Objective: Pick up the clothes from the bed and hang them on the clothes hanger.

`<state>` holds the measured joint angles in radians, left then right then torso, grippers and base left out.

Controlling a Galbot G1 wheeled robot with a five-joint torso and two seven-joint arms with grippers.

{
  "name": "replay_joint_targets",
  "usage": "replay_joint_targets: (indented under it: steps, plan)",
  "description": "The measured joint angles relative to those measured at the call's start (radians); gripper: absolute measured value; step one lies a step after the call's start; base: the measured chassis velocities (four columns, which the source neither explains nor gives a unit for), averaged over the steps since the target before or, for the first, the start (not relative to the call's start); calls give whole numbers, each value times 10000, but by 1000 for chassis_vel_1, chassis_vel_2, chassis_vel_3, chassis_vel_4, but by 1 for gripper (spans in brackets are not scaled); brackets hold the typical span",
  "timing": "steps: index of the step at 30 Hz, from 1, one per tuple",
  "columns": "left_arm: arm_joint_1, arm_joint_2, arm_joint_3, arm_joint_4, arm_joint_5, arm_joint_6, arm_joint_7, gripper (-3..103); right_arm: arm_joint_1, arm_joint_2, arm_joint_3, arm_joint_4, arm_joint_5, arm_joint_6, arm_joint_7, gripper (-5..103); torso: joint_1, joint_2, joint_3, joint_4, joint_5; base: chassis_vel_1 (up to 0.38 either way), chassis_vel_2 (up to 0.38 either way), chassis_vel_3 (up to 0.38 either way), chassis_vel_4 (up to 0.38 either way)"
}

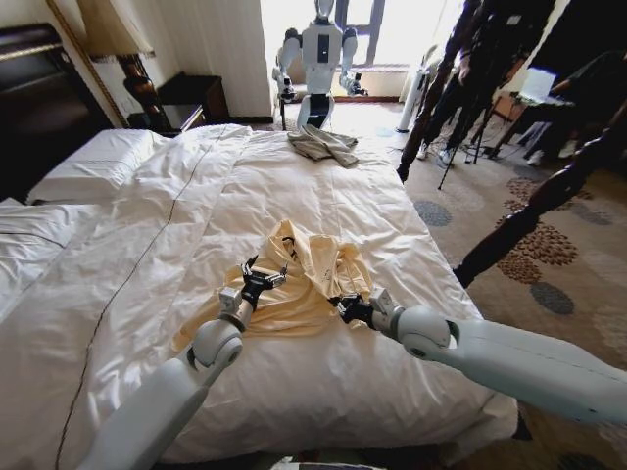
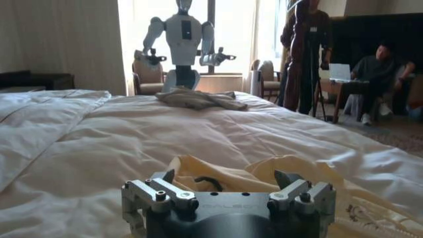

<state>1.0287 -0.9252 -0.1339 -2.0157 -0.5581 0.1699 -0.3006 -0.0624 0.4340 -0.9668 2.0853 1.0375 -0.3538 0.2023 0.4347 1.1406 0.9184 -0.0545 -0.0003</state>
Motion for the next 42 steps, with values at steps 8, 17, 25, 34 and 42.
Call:
replay_joint_targets:
  steps: [8, 17, 25, 34, 42]
  plan:
    - [33, -29, 32, -53, 13, 4, -13, 100, -651, -327, 352, 201, -410, -168, -243, 0, -1, 0, 0, -1, 2, 0, 0, 0, 0]
    - [32, 58, -15, -74, 11, 6, -71, 100, 350, 2408, 1309, -1753, 244, -34, 1787, 4, 1, 0, 2, 9, -1, 0, 0, 0, 0]
    - [26, 37, 4, -46, 11, 6, -74, 100, 717, 5808, 1898, -5872, -382, 518, 1445, 27, 1, -1, 3, 0, -3, 0, 0, 0, 0]
    - [12, 23, -65, 2, 2, -22, -75, 100, 715, 8689, 2545, -10042, -1393, 1072, 524, 59, 1, -1, 3, 1, -3, 0, 0, 0, 0]
    - [45, 6, -125, 73, 2, -112, -78, 100, 672, 9597, 2651, -11292, -1212, 960, 28, 77, -1, -1, 1, 1, -6, 0, 0, 0, 0]
